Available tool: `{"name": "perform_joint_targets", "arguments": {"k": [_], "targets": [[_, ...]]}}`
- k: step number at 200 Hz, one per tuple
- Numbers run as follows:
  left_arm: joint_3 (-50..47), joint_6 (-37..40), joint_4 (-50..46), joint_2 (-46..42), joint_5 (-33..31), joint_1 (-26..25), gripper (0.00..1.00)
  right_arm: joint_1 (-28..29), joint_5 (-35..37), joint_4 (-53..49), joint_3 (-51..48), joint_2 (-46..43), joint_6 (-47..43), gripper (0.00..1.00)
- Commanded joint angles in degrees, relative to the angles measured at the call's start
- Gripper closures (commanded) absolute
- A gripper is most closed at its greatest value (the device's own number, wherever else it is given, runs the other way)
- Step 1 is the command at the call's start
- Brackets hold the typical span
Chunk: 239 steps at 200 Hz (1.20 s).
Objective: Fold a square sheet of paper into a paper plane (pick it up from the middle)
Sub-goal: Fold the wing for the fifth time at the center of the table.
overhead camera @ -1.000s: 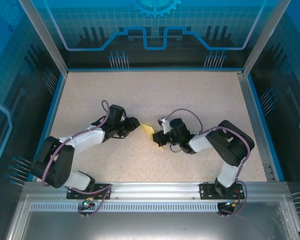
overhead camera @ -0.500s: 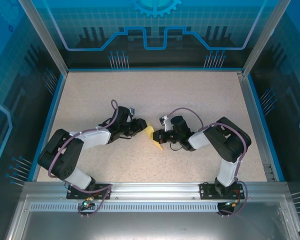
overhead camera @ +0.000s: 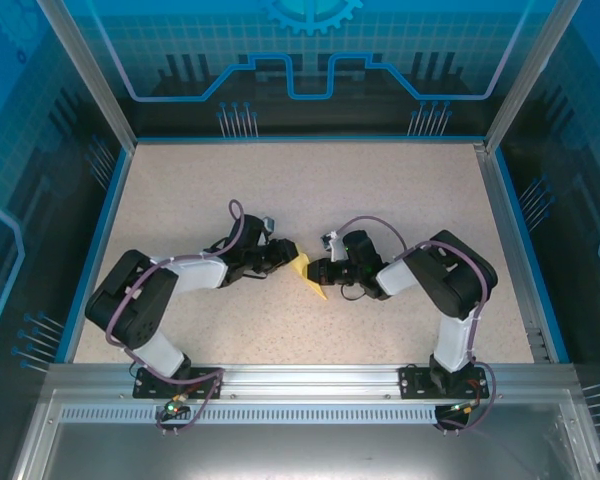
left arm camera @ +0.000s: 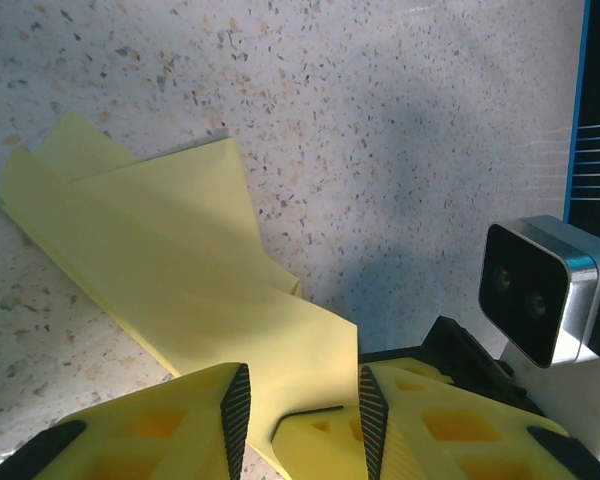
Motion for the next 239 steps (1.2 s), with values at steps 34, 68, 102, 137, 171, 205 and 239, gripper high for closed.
{"name": "perform_joint_targets", "arguments": {"k": [34,68,102,137,171,205,239], "targets": [[0.65,2.02,1.54,2.17,1.98,-0.57,0.62,-1.10,0.12,-3.21,1.36,1.27,1.14,0.98],[0.95,2.34,2.06,3.09,2.74,-0.75,0.62,-1.19,1.63,-5.38,1.46,1.00,1.42,0.98],[1.21,2.41,2.86,4.25,3.63,-0.95,0.62,-1.37,2.18,-6.25,1.54,1.35,2.28,0.99],[1.31,2.86,3.68,5.20,4.02,-1.02,0.62,-1.70,3.01,-7.28,1.63,1.70,3.50,0.99],[1.27,3.40,3.92,5.16,4.03,-1.03,0.61,-1.94,3.08,-8.34,2.16,2.62,4.26,1.00],[0.12,4.01,4.84,4.20,3.86,-1.03,0.61,-2.59,3.01,-8.41,1.94,3.20,5.42,1.00],[-0.70,4.53,5.09,4.15,3.60,-1.03,0.61,-2.95,2.38,-8.47,2.13,3.28,5.77,1.00]]}}
